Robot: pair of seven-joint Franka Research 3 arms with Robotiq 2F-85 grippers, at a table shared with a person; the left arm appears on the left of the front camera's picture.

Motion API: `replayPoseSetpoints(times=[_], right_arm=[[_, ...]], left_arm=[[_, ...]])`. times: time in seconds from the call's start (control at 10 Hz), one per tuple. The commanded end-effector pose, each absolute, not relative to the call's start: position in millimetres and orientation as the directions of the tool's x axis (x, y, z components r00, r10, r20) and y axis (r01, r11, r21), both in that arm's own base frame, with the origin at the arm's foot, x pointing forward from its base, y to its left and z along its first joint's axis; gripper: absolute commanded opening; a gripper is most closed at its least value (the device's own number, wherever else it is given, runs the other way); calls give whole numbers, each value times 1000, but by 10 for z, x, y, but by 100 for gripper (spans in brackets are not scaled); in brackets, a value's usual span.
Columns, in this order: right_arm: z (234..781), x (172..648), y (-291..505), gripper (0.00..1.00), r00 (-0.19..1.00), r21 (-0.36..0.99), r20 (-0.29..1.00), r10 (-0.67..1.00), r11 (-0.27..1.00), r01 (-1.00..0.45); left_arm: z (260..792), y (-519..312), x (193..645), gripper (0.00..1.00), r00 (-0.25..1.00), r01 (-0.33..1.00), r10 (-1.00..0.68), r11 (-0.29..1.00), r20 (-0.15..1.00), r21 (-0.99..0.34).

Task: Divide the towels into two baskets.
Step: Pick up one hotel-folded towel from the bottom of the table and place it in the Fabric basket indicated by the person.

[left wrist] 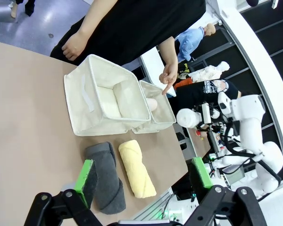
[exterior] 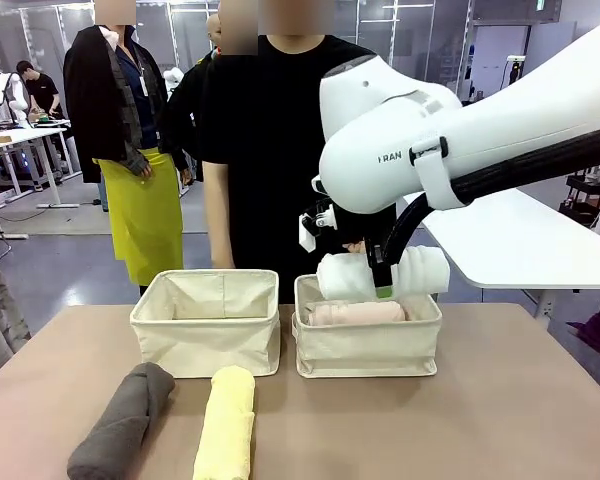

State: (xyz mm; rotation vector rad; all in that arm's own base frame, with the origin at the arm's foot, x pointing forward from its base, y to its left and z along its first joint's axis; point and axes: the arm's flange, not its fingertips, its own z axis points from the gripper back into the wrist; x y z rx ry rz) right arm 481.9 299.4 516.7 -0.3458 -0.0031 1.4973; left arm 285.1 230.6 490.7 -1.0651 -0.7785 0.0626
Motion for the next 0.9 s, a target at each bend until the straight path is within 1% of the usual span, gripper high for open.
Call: replayPoseSetpoints(times=[0.0, 0.2, 0.3, 0.7, 0.8], right_arm=[[4963, 5201, 3034, 60, 54, -237, -190, 980, 7, -971], [4697, 5416, 3055, 60, 39, -244, -158, 987, -1, -970], [4564, 5512, 3051, 60, 53, -249, -170, 984, 9, -968], [4172, 5759, 3050, 60, 65, -199, -132, 989, 38, -979], [4130, 5786, 3041, 70, 77, -190, -130, 989, 51, -980]], left_arm=[[4926, 2320, 2843, 100, 724, 334, 410, 496, 555, -802], [4926, 2320, 2843, 100, 724, 334, 410, 496, 555, -802], [4926, 2320, 2843, 100, 724, 334, 410, 496, 555, -802], [4926, 2320, 2843, 100, 724, 334, 410, 496, 555, -802], [4926, 2320, 2843, 100, 724, 334, 410, 496, 555, -802]])
